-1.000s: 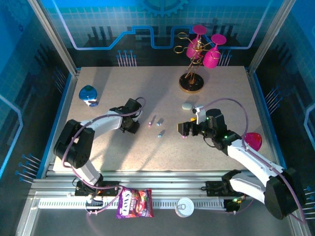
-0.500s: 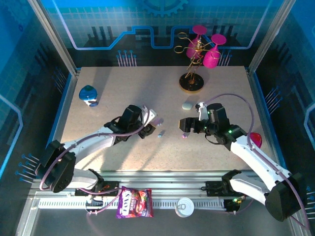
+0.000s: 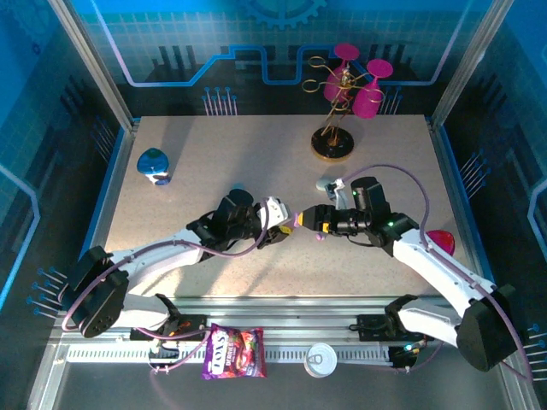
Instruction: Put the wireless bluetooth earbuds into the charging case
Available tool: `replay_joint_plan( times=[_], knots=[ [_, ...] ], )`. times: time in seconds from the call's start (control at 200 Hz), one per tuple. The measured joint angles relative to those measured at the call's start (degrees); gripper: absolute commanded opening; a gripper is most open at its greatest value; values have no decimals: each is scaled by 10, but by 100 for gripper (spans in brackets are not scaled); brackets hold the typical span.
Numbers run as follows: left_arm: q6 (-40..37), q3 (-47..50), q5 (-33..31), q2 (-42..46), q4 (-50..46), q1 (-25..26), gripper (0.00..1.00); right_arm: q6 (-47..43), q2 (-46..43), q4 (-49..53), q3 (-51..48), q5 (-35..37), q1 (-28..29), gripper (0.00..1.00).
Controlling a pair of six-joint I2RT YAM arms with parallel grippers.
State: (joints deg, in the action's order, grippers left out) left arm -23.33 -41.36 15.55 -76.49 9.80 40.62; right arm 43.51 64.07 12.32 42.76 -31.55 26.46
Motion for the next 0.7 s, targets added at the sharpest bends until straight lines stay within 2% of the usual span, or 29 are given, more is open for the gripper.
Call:
replay_joint_plan(
  times=[0.115, 0.335, 0.455, 0.535, 0.605, 0.7],
  knots=[
    [-10, 0, 7, 2, 0, 5, 30, 7, 16, -10, 0, -10, 9, 54],
    [-22, 2, 8, 7, -1, 7, 31, 23, 30, -31, 1, -29, 14, 27],
    [-22, 4, 2, 10, 0, 7, 37, 32, 30, -38, 1, -31, 13, 20],
    [-19, 10, 1, 13, 11, 7, 45, 35, 31, -43, 1, -34, 13, 20],
    [-9, 19, 2, 16, 30, 7, 63, 41, 31, -51, 0, -39, 11, 20],
    [14, 31, 16, 23, 66, 5, 78, 50, 30, -70, -3, -50, 4, 20]
  ],
)
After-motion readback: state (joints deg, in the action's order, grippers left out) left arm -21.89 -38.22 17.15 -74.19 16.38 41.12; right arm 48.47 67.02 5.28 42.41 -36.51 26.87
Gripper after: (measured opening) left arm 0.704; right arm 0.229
